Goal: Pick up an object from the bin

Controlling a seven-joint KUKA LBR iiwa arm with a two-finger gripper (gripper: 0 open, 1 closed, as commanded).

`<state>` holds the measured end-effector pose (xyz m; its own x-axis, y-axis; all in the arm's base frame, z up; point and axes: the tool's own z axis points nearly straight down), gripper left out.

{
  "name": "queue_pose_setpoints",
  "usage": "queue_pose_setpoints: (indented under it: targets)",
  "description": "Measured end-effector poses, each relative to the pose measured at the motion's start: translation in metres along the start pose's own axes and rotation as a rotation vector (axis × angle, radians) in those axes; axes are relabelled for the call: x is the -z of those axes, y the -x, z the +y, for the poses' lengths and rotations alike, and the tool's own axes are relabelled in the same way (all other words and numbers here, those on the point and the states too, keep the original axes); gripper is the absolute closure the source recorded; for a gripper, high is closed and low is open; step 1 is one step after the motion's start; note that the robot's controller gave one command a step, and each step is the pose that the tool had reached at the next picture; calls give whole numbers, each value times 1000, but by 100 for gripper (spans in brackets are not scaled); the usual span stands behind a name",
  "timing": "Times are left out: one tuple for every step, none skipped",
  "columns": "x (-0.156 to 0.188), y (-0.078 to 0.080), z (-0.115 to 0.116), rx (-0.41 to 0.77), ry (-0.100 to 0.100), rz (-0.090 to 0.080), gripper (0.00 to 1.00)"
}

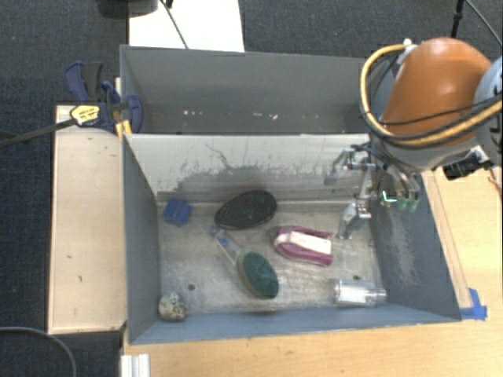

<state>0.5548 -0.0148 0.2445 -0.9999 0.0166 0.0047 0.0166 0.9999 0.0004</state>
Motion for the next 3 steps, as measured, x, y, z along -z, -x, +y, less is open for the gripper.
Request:
queue_pose_setpoints:
  targets:
    - [-143,-25,27,149,-2,-24,0]
    - [-115,-48,13,225,-1,-10,0]
    - [-135,15,1,222,-2,-11,0]
